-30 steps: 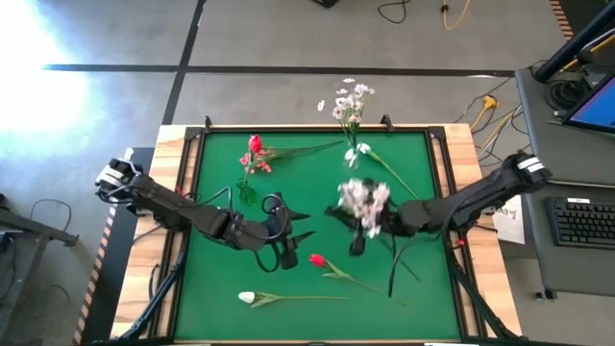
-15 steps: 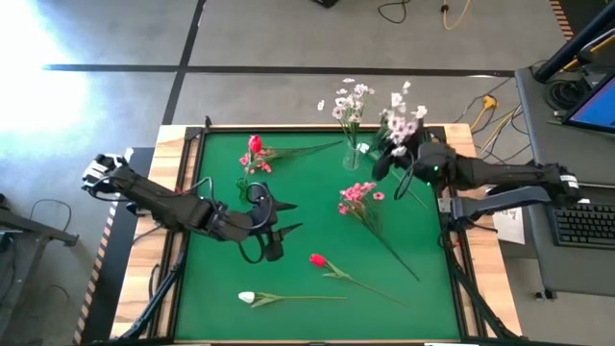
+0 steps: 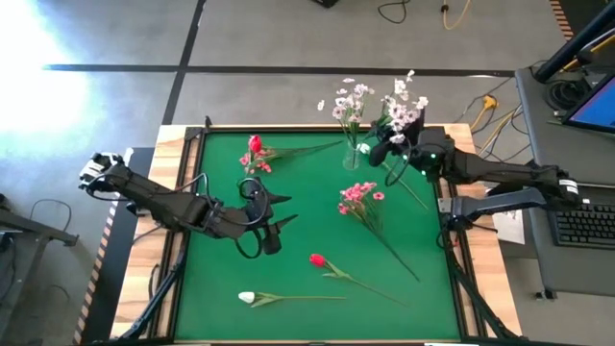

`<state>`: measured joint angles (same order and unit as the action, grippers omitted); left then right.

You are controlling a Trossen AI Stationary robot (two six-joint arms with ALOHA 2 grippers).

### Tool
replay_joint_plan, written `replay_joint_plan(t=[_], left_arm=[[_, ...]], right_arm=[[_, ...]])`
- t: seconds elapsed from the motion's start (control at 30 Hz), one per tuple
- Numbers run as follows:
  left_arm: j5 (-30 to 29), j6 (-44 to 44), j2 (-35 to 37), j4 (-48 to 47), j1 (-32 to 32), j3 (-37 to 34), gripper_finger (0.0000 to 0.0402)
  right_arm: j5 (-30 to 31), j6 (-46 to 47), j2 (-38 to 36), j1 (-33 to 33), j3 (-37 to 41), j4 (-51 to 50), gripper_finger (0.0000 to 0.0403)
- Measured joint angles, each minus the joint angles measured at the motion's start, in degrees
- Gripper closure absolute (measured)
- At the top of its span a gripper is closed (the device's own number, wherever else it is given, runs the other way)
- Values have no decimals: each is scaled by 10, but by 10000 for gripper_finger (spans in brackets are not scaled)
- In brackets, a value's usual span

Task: Sort flowers into vase by color
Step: Put the white flowers into the transparent vase

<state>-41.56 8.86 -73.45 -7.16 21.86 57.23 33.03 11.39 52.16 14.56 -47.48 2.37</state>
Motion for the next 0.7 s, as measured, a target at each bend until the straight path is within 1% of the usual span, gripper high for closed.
replay_joint_plan(t=[0.43,0.7], left_arm=[[-1,2,5,-21,0,0,196],[-2,7,5,-33,0,0,196]], right_arm=[[0,6,48,15,0,0,385],[1,6,60,16,0,0,385]])
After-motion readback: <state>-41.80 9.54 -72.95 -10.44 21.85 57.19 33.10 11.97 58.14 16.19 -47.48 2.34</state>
